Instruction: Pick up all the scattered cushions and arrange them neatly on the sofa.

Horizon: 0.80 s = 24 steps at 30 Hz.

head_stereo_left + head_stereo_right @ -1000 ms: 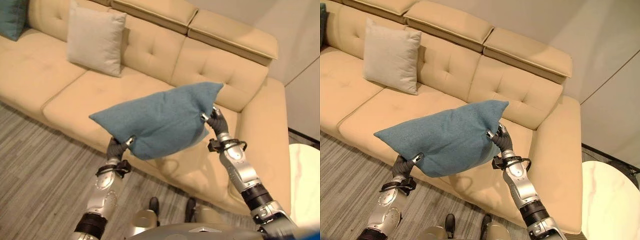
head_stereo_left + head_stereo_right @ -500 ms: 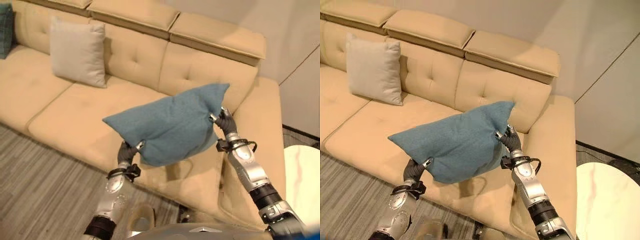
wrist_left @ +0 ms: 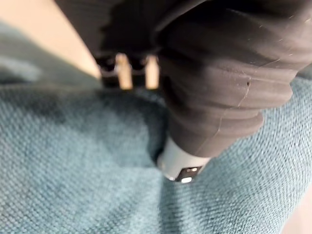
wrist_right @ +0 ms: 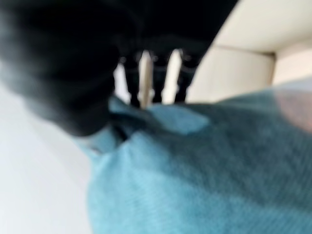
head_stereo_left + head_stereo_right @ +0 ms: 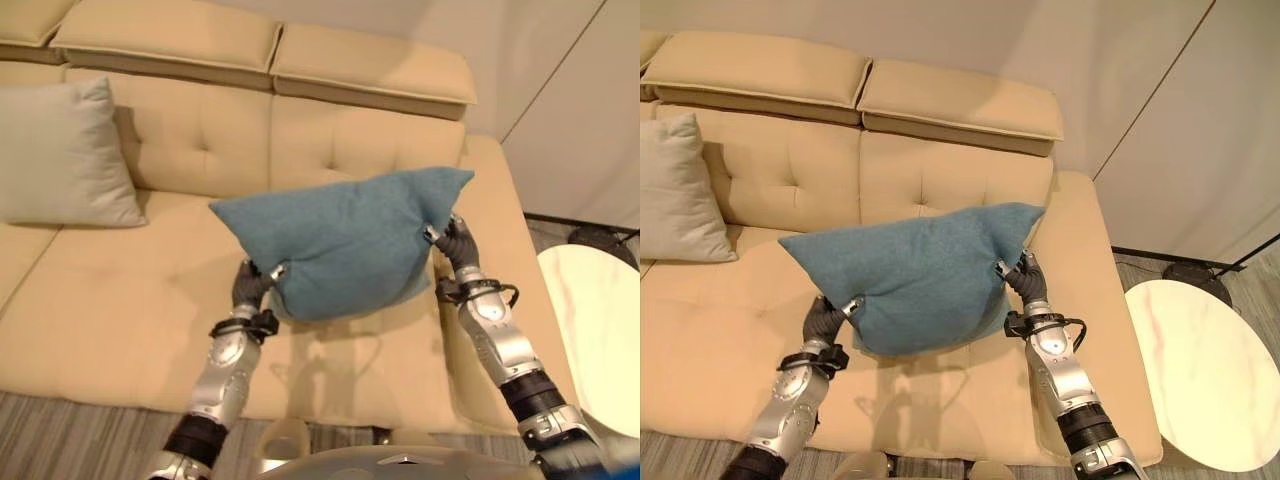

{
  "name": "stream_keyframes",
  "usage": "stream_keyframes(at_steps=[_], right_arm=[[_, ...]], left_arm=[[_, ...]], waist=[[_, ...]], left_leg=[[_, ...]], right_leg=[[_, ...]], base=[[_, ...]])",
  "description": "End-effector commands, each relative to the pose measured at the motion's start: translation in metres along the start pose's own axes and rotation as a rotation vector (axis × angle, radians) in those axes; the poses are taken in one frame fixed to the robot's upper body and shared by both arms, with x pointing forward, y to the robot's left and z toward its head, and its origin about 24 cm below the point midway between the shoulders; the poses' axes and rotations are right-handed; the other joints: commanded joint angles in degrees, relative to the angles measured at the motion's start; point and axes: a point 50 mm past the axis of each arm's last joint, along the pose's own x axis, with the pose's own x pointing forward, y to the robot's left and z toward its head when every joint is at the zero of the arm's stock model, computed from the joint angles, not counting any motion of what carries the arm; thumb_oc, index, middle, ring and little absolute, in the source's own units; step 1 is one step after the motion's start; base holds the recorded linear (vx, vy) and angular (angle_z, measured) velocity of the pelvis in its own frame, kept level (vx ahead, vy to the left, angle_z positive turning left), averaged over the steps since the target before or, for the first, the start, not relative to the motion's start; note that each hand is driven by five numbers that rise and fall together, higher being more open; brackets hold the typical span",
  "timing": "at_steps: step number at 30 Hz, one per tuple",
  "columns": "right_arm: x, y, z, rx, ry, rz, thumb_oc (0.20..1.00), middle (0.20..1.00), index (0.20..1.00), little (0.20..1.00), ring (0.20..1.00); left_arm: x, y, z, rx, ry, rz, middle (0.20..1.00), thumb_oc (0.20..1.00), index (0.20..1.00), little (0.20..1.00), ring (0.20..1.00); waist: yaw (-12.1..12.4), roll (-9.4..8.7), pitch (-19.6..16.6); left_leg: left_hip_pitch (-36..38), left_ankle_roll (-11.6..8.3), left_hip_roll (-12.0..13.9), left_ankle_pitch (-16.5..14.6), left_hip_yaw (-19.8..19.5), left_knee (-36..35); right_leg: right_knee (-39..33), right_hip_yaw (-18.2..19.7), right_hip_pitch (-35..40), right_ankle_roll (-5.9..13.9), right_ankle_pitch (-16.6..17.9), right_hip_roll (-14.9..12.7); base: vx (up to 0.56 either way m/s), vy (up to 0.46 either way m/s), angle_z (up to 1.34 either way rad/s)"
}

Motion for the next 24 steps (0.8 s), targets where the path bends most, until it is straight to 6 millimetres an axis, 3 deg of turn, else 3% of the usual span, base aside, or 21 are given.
stream_keyframes(at_steps=[1, 9, 11, 12, 16, 19, 24], right_arm=[[0.026, 0.031, 0.063, 0.049, -0.296, 0.117, 0.200, 0.200, 0.200, 0.200, 0.200], [0.048, 0.049, 0.104, -0.019, -0.410, 0.168, 0.200, 0.200, 0.200, 0.200, 0.200], [0.056, 0.053, 0.119, -0.044, -0.448, 0.174, 0.200, 0.200, 0.200, 0.200, 0.200], [0.065, 0.055, 0.139, -0.068, -0.499, 0.164, 0.200, 0.200, 0.200, 0.200, 0.200], [0.078, 0.055, 0.177, -0.124, -0.597, 0.140, 0.200, 0.200, 0.200, 0.200, 0.200], [0.086, 0.051, 0.201, -0.163, -0.650, 0.100, 0.200, 0.200, 0.200, 0.200, 0.200], [0.094, 0.042, 0.215, -0.205, -0.662, 0.050, 0.200, 0.200, 0.200, 0.200, 0.200]], left_arm=[[0.015, -0.050, 0.067, -0.002, -0.350, -0.212, 0.200, 0.200, 0.200, 0.200, 0.200], [0.043, -0.087, 0.107, 0.000, -0.486, -0.274, 0.200, 0.200, 0.200, 0.200, 0.200], [0.052, -0.096, 0.124, 0.014, -0.535, -0.275, 0.200, 0.200, 0.200, 0.200, 0.200], [0.063, -0.106, 0.146, 0.046, -0.599, -0.271, 0.200, 0.200, 0.200, 0.200, 0.200], [0.077, -0.122, 0.182, 0.098, -0.697, -0.275, 0.200, 0.200, 0.200, 0.200, 0.200], [0.088, -0.127, 0.207, 0.133, -0.744, -0.248, 0.200, 0.200, 0.200, 0.200, 0.200], [0.095, -0.129, 0.224, 0.145, -0.769, -0.229, 0.200, 0.200, 0.200, 0.200, 0.200]], waist=[[2.17, 0.09, -4.34], [1.46, 0.37, -4.37], [1.21, 0.78, -3.55], [0.94, 1.19, -2.38], [0.52, 1.93, -0.34], [0.15, 2.37, 0.27], [-0.36, 2.68, 0.85]], left_leg=[[-2.35, -3.90, 4.13, -5.08, -2.73, 4.23], [-2.86, -3.99, 3.37, -3.59, -2.22, 0.41], [-3.63, -4.16, 3.39, -2.85, -2.54, -0.15], [-5.07, -4.41, 3.46, -1.93, -2.95, -0.89], [-9.37, -5.18, 3.33, 0.55, -4.24, -2.25], [-12.65, -6.04, 3.27, 2.57, -4.95, -3.61], [-16.16, -6.80, 3.00, 4.11, -5.85, -4.55]], right_leg=[[6.25, -7.93, 0.79, 4.92, -3.21, -1.31], [1.57, -9.40, 1.20, 4.56, -2.54, -1.90], [1.25, -9.48, 0.30, 4.54, -2.35, -1.72], [0.98, -9.59, -1.25, 4.57, -2.02, -1.46], [0.63, -9.47, -5.59, 4.76, -1.00, -0.93], [0.38, -9.32, -9.04, 4.90, -0.06, -0.56], [-0.01, -9.11, -12.18, 4.78, 0.60, -0.30]], base=[[-0.06, 0.041, -0.64], [0.01, 0.008, -0.06], [-0.10, -0.011, 0.01], [-0.17, -0.017, 0.05], [-0.15, -0.013, 0.17], [-0.09, -0.007, 0.09], [-0.03, 0.000, 0.08]])
